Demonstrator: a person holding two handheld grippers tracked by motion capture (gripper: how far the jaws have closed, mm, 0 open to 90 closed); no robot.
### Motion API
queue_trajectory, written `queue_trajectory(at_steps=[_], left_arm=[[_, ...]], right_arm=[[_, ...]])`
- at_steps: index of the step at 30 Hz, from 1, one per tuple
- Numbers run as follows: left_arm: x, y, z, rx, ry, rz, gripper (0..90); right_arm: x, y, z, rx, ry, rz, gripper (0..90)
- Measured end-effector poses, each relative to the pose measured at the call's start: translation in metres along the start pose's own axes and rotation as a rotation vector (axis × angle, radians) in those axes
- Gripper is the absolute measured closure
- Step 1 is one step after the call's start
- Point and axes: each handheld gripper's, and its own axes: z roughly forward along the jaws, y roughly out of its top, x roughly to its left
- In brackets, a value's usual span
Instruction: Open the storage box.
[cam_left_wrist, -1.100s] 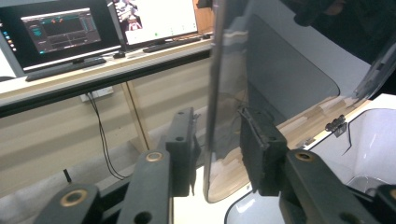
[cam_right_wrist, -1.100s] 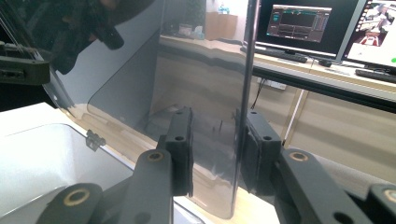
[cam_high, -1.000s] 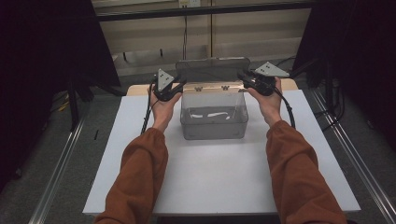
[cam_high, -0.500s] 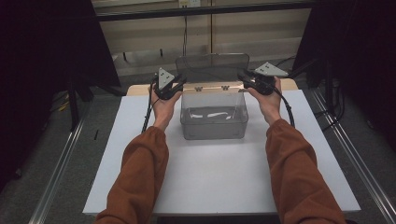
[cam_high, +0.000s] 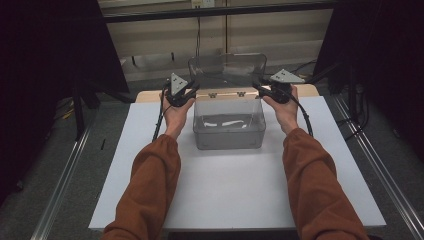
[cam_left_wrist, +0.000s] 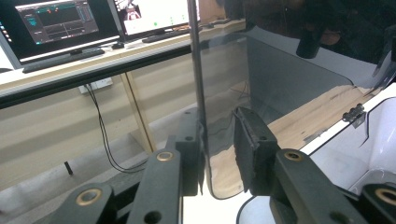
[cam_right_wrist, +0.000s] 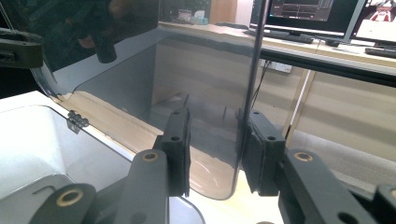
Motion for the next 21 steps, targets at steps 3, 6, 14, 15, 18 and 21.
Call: queue_trajectory(at_steps=[3, 6, 14, 15, 18, 21], left_arm=[[0.001, -0.0009, 0.0011, 0.007, 0.0, 0.005, 71.7], [0.0015, -0.0008, 0.0027, 0.009, -0.003, 0.008, 71.5], [0.0025, -0.0023, 0.0066, 0.02, 0.008, -0.002, 71.6], [0.0027, -0.0024, 0.0071, 0.021, 0.009, -0.002, 71.5], [0.0032, -0.0035, 0.0079, 0.029, 0.003, -0.003, 71.5], [0.0038, -0.0052, 0.0096, 0.039, 0.005, 0.003, 71.6]], right_arm=[[-0.0005, -0.0022, 0.0017, 0.013, -0.008, 0.0, 62.4], [-0.0023, -0.0044, 0.003, 0.019, -0.017, 0.001, 62.0], [-0.0061, -0.0058, 0.0049, 0.034, -0.017, 0.013, 62.7], [-0.0059, -0.0059, 0.0056, 0.034, -0.016, 0.016, 62.9], [-0.0054, -0.0061, 0.0078, 0.036, -0.017, 0.009, 63.5], [-0.0039, -0.0063, 0.0097, 0.047, -0.018, -0.002, 63.8]])
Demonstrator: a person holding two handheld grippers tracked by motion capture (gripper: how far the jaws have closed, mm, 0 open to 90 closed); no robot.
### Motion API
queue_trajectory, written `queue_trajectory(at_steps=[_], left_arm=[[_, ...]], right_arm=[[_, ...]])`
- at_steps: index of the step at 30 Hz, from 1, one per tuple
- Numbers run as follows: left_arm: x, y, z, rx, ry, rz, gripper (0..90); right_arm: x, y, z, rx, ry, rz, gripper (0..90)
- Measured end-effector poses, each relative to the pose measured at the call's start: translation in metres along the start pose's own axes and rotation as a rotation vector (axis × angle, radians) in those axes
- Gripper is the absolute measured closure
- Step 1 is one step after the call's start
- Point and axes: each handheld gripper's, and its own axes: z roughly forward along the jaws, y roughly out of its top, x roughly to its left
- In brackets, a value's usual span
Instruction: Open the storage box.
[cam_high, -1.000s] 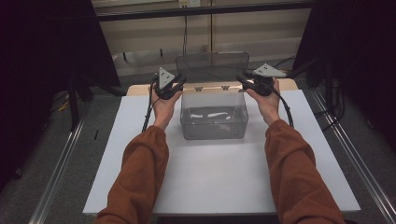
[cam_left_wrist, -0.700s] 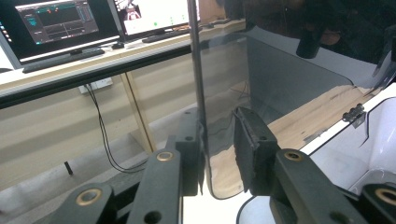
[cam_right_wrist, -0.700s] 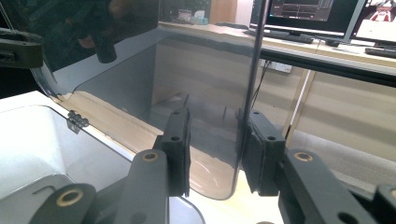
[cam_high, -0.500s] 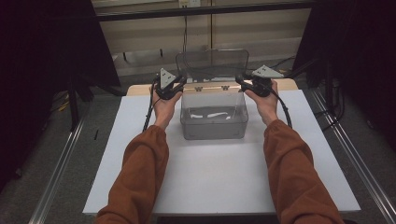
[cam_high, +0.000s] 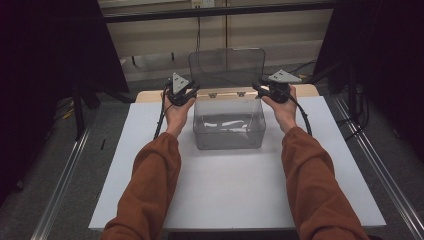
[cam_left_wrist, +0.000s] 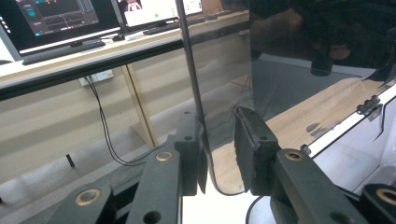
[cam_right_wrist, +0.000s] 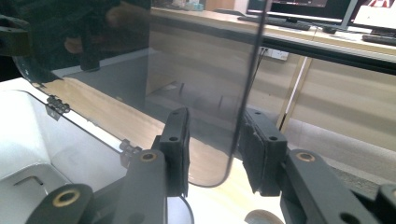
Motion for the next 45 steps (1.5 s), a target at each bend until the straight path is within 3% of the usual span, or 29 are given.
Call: queue_trajectory(at_steps=[12, 15, 17, 22, 31, 35, 45], left_arm=[[0.001, -0.008, 0.006, 0.02, -0.004, -0.044, 69.8], [0.002, -0.009, 0.007, 0.033, -0.003, -0.035, 69.6], [0.001, -0.01, 0.008, 0.03, -0.004, -0.055, 69.3], [0.002, -0.007, 0.011, 0.07, -0.004, -0.052, 67.4], [0.004, -0.005, 0.017, 0.096, -0.021, -0.145, 64.8], [0.007, -0.002, 0.018, 0.128, -0.032, -0.158, 64.8], [0.012, 0.004, 0.023, 0.191, -0.062, -0.184, 62.5]], right_arm=[[-0.001, -0.003, 0.004, 0.021, -0.009, -0.004, 65.2], [-0.002, -0.004, 0.005, 0.025, -0.012, 0.006, 66.1], [-0.003, -0.004, 0.007, 0.023, -0.011, 0.009, 66.1], [-0.004, -0.003, 0.008, 0.028, -0.009, 0.02, 66.0], [-0.006, -0.005, 0.013, 0.042, -0.013, 0.054, 64.8], [-0.008, -0.005, 0.015, 0.049, -0.001, 0.087, 65.2], [-0.009, -0.001, 0.02, 0.09, -0.003, 0.118, 62.8]])
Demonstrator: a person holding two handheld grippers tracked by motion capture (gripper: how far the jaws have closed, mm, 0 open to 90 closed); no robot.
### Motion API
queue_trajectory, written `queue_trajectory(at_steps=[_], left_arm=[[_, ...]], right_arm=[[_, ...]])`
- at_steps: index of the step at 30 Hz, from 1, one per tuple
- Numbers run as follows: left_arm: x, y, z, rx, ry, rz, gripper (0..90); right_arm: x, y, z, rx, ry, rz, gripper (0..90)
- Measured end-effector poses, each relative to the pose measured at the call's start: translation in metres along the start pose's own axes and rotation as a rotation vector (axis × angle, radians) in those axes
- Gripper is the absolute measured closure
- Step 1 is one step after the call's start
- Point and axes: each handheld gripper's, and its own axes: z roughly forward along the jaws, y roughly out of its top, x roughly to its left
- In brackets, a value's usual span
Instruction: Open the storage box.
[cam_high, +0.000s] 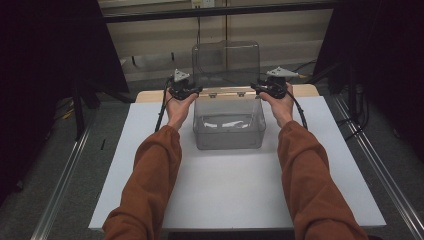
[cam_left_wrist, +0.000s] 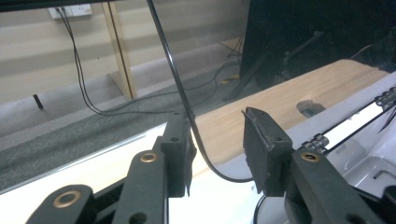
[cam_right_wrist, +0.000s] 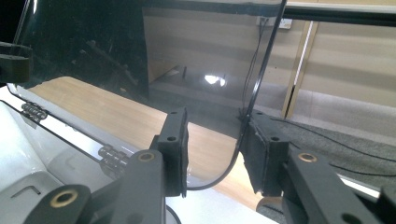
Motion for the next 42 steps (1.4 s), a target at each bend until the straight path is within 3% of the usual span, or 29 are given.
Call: queue_trajectory(at_steps=[5, 8, 11, 14, 20, 28, 36, 42], left_arm=[[0.0, 0.0, 0.002, 0.011, -0.005, -0.021, 60.2], [-0.005, -0.001, 0.005, 0.013, 0.015, -0.024, 54.7], [-0.003, -0.003, 0.007, 0.006, 0.002, -0.069, 53.8], [-0.001, -0.003, 0.007, 0.012, -0.014, -0.084, 53.7], [0.0, -0.002, 0.008, 0.026, -0.019, -0.097, 53.4], [0.002, 0.002, 0.012, 0.088, -0.041, -0.116, 47.1], [0.003, 0.002, 0.013, 0.101, -0.051, -0.147, 46.9], [0.003, 0.002, 0.013, 0.113, -0.045, -0.149, 46.3]], right_arm=[[0.0, 0.002, 0.003, 0.02, -0.001, 0.015, 60.8], [0.001, 0.003, 0.004, 0.032, -0.006, 0.013, 58.7], [0.0, 0.002, 0.006, 0.04, 0.001, 0.031, 58.0], [-0.001, 0.002, 0.007, 0.051, -0.004, 0.036, 57.0], [-0.001, 0.003, 0.009, 0.07, -0.007, 0.051, 55.6], [-0.001, 0.002, 0.012, 0.086, -0.008, 0.097, 54.1], [0.001, 0.001, 0.014, 0.095, -0.024, 0.117, 51.7], [0.001, 0.001, 0.015, 0.102, -0.023, 0.139, 51.1]])
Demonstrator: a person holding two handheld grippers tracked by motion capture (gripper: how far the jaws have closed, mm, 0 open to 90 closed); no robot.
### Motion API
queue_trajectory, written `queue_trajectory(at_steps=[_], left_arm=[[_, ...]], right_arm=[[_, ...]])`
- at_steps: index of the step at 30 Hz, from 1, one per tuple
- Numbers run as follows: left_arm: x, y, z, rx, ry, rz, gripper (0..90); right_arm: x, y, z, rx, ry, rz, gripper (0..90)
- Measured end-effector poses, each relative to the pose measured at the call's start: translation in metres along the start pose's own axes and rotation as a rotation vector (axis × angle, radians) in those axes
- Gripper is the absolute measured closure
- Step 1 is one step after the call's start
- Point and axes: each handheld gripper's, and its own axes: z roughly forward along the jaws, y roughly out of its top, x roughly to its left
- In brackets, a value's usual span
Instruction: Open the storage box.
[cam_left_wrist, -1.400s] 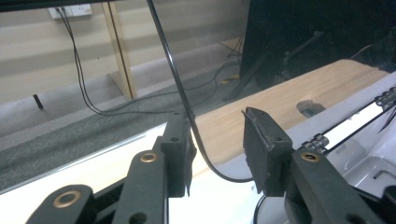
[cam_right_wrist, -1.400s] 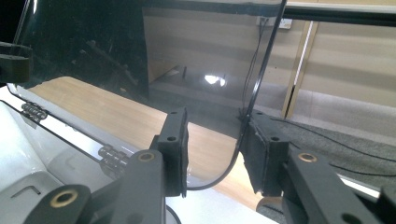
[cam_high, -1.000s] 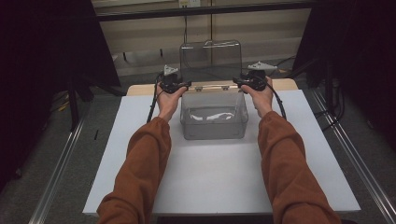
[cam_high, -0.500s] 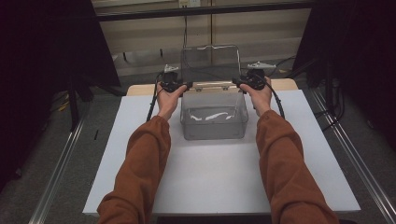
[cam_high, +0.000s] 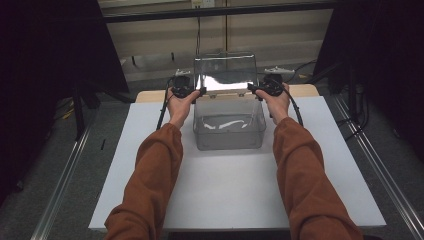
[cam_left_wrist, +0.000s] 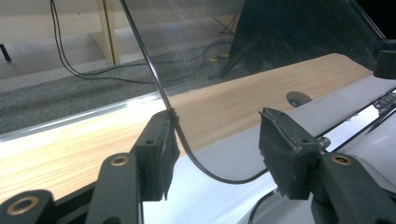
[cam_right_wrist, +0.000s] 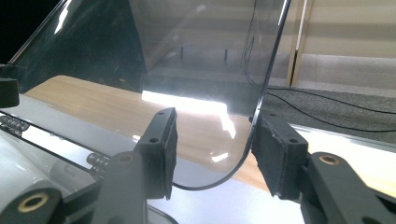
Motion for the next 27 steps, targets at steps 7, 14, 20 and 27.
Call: queue_trajectory(at_steps=[7, 14, 20, 27], left_arm=[[-0.0001, -0.0003, 0.0013, 0.013, 0.012, -0.009, 43.5], [0.0013, -0.0014, 0.002, 0.016, 0.005, -0.031, 43.4], [0.001, -0.0028, 0.004, 0.015, 0.004, -0.054, 42.2], [0.0021, -0.0038, 0.0048, 0.011, -0.007, -0.074, 41.8]], right_arm=[[0.0004, -0.002, 0.0022, 0.009, 0.002, 0.043, 48.6], [0.0013, -0.0036, 0.0037, 0.009, 0.0, 0.068, 47.2], [0.0035, -0.0056, 0.0055, 0.007, 0.003, 0.083, 43.3], [0.0058, -0.0067, 0.0062, 0.012, -0.002, 0.1, 41.6]])
